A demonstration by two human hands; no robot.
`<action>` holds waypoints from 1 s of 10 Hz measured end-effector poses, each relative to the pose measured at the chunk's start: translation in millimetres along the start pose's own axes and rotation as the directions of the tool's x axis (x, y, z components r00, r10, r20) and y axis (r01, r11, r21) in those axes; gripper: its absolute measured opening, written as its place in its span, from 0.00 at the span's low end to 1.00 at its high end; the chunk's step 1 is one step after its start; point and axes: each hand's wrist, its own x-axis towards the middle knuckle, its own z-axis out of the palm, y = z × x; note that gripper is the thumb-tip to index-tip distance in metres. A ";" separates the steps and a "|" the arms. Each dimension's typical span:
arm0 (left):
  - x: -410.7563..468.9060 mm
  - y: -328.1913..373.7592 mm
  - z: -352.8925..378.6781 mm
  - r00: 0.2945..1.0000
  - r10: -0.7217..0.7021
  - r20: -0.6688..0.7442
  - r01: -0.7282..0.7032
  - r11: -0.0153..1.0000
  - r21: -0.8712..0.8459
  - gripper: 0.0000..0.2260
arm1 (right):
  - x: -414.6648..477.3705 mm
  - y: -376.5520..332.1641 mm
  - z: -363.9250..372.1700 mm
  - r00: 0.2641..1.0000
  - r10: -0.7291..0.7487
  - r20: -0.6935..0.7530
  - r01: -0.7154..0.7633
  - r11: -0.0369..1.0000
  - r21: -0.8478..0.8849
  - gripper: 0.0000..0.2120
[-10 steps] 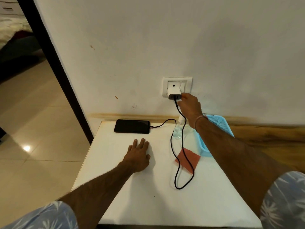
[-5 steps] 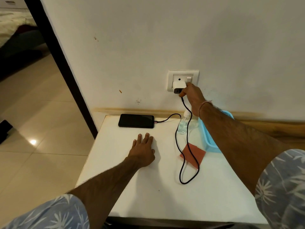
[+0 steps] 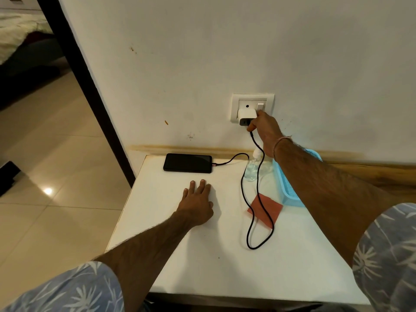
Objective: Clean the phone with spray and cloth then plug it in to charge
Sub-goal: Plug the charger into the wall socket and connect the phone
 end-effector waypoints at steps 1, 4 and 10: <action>0.1 0.7 -0.4 1.000 -0.001 0.002 0.001 1.000 0.009 0.30 | 2.8 0.7 0.1 1.000 -0.002 -0.004 0.002 1.000 0.009 0.25; 0.2 1.2 0.2 1.000 -0.005 0.009 0.005 1.000 0.013 0.30 | 4.3 3.1 0.3 1.000 -0.014 -0.005 0.014 1.000 0.002 0.24; -67.6 83.9 13.2 0.966 0.231 -0.115 -0.249 0.949 -0.191 0.21 | -128.0 119.9 -45.3 0.875 -0.425 0.231 0.478 0.693 -0.539 0.12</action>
